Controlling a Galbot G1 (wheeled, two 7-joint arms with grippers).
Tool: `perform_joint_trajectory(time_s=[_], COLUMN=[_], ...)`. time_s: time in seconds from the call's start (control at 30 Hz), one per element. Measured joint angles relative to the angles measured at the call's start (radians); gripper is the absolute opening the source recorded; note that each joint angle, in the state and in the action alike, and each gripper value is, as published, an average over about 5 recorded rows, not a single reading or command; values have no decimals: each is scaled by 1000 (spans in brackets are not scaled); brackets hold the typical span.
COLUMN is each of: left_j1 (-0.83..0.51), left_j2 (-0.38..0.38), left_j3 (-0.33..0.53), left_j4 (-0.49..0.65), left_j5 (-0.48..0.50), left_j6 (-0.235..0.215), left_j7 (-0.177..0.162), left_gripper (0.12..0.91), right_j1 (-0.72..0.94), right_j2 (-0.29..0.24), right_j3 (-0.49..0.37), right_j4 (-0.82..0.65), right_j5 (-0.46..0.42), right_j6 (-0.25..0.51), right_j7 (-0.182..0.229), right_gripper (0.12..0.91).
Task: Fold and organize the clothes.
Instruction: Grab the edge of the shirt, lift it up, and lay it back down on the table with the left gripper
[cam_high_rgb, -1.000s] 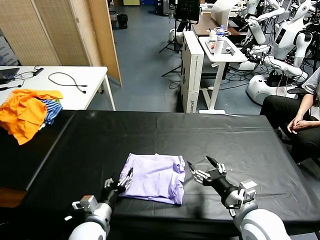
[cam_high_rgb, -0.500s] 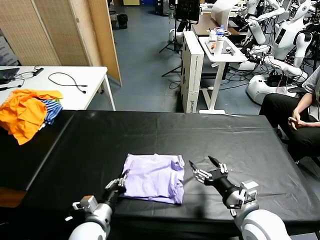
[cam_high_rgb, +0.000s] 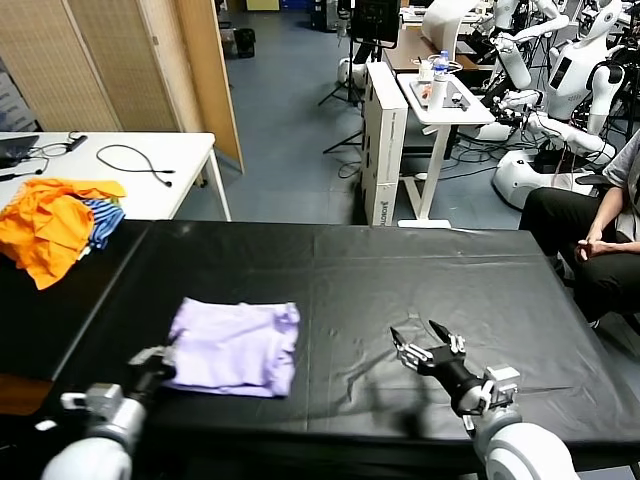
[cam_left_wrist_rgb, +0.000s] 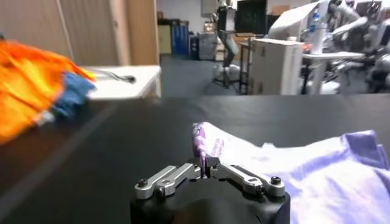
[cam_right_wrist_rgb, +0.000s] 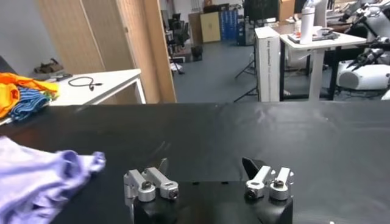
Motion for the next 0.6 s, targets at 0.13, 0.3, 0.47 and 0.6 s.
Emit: perform_joint_trajectory(time_s=[0.13, 0.3, 0.47, 0.6], left_j1=[28, 62, 59, 37], left_j2=[101, 183, 170, 87], left_j3=[-101, -201, -190, -67], left_j4=[-9, -43, -131, -208], left_j5=[-8, -1, -44, -28], left_j6=[-11, -6, 53, 92], left_j7=[-5, -21, -79, -107], left_gripper=[176, 176, 176, 176], right_j1=[9, 14, 5, -14], right_j2=[4, 6, 16, 18], right_j3=[-8, -16, -19, -6], right_j4=[-9, -20, -21, -6], right_j5=[1, 2, -6, -12], right_j6=[-1, -1, -1, 1], right_j7=[2, 1, 1, -1], right_gripper=[907, 907, 907, 907])
